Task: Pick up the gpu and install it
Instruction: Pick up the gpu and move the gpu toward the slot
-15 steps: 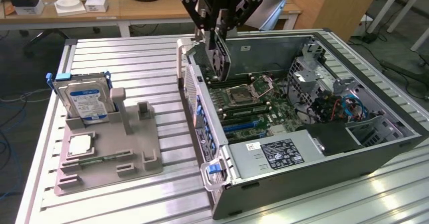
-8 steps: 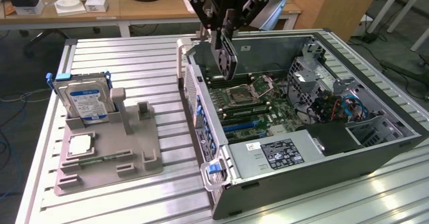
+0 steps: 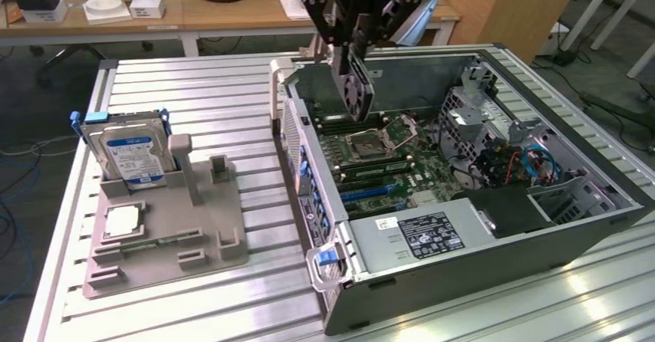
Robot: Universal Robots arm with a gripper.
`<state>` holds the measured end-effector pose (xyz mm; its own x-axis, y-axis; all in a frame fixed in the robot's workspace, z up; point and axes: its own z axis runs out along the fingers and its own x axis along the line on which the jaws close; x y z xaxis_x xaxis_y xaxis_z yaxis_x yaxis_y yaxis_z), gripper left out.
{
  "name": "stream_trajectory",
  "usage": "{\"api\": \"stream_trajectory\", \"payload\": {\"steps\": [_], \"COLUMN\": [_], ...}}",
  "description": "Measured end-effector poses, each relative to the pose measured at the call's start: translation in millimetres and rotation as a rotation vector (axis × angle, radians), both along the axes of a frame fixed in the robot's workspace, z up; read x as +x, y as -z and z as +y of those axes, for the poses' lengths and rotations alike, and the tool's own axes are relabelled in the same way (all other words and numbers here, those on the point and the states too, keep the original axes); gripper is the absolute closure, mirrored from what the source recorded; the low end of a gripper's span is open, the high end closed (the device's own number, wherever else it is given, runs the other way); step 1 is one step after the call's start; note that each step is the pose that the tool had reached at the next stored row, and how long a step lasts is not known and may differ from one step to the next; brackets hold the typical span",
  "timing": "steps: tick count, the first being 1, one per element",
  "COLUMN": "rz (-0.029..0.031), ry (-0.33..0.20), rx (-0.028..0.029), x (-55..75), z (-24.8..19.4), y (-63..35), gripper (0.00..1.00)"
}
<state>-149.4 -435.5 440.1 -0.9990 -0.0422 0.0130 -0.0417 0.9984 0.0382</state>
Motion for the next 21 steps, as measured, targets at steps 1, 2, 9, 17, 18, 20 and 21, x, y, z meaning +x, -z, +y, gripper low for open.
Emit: {"api": "stream_trajectory", "payload": {"steps": [1,2,9,17,18,20,21], "rz": [0.0000,0.0000,0.0001,0.0001,0.0001,0.0001,0.0001], "ry": [0.000,-0.001,-0.003,-0.005,-0.006,-0.006,-0.007], "rx": [0.0000,0.0001,0.0000,0.0000,0.0000,0.0000,0.0000], "x": [1.6,3.1,13.5,24.5,26.0,29.0,30.5], "z": [0.0,0.0,0.0,0.0,0.0,0.0,0.0], "y": [0.0,0.1,0.2,0.5,0.5,0.6,0.6], "gripper": [0.74,0.74,0.74,0.74,0.74,0.74,0.74]}}
